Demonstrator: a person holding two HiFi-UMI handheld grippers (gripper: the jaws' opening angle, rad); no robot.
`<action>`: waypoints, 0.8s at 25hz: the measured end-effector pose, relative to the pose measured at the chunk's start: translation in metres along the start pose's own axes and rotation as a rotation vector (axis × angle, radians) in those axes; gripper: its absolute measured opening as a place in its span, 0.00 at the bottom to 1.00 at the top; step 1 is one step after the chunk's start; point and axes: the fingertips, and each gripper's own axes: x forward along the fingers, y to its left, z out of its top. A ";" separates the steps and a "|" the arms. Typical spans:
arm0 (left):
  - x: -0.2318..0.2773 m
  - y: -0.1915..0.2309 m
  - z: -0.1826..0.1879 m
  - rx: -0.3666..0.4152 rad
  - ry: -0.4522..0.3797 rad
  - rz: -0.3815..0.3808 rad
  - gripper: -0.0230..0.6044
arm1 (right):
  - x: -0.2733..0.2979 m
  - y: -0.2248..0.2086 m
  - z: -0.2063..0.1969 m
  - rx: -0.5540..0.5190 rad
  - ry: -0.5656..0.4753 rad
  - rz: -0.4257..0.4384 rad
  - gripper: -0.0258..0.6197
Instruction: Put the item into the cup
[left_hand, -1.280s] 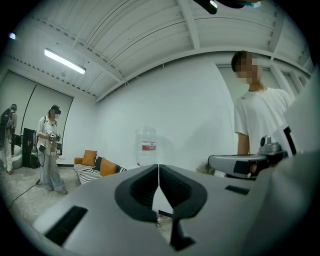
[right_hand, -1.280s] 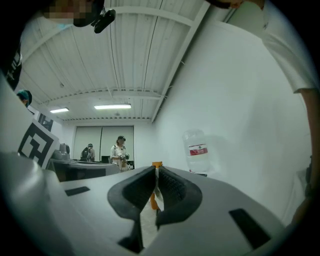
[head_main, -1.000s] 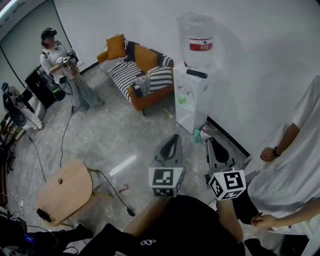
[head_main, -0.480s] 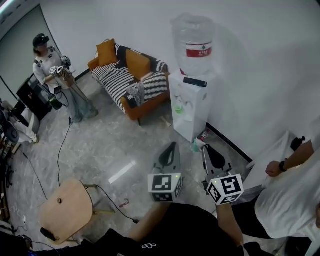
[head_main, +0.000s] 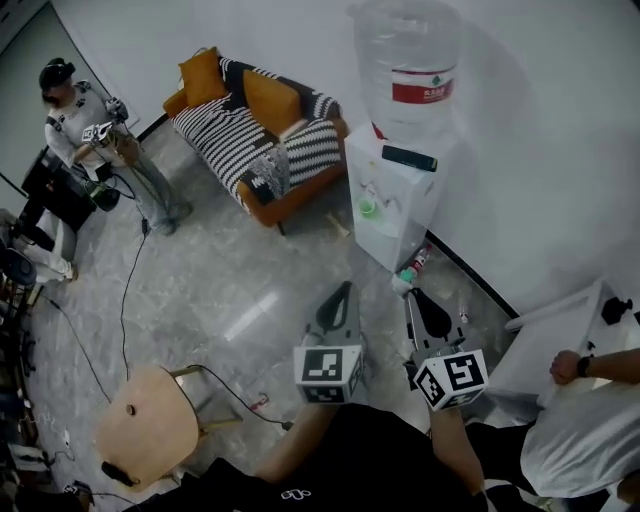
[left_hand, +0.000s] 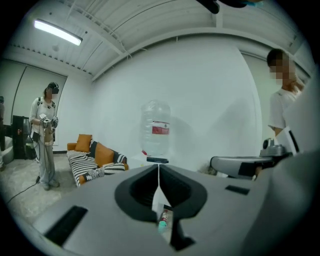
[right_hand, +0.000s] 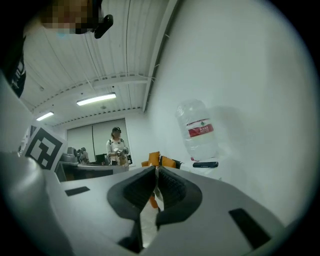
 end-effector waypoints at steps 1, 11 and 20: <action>0.011 0.007 0.000 -0.003 0.015 -0.010 0.06 | 0.014 -0.005 -0.002 0.010 0.008 -0.008 0.08; 0.120 0.105 0.019 -0.036 0.040 -0.029 0.06 | 0.160 -0.026 0.002 -0.017 0.068 -0.046 0.08; 0.178 0.136 0.056 0.053 -0.035 -0.065 0.06 | 0.232 -0.034 0.027 -0.102 0.052 -0.060 0.08</action>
